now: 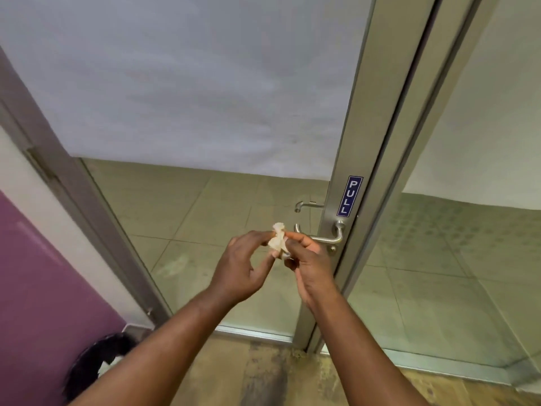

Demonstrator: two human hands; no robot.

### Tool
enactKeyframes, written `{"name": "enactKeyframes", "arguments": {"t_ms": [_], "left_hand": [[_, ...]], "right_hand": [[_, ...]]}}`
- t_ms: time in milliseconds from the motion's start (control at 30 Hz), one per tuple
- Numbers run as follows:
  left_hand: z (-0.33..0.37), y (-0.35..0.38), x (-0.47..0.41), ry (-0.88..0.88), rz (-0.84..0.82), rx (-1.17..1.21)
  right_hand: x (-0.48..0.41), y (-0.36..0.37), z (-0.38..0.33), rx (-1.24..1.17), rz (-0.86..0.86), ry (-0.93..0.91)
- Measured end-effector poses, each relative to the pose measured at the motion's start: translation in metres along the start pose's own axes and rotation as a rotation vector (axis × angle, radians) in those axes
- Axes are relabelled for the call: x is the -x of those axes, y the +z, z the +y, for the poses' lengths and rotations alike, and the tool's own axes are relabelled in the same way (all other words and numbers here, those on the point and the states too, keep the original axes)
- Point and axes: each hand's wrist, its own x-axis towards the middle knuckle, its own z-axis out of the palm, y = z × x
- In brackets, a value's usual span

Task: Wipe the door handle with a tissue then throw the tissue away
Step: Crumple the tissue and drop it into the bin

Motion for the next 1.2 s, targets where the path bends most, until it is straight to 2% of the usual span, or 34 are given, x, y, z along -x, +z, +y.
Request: {"name": "enactKeyframes", "arguments": {"t_ms": [167,433,667,1000,1200], "left_hand": [[0.004,-0.011,0.024,-0.229,0.116,0.05],[-0.006,-0.05,0.058,-0.622,0.332,0.328],[-0.05,-0.108,0.105,-0.75,0.49,0.356],[-0.179,-0.205,0.21,-0.919,0.593,0.162],[-0.243,-0.251,0.267,-1.043,0.569,-0.025]], "right_hand": [[0.014,0.017,0.014,0.122,-0.081,0.001],[0.028,0.064,0.045,0.097,-0.346,-0.029],[0.029,0.137,0.088,0.338,-0.475,-0.001],[0.026,0.258,0.193,0.631,-0.444,0.045],[0.016,0.317,0.272,0.859,-0.486,0.091]]}}
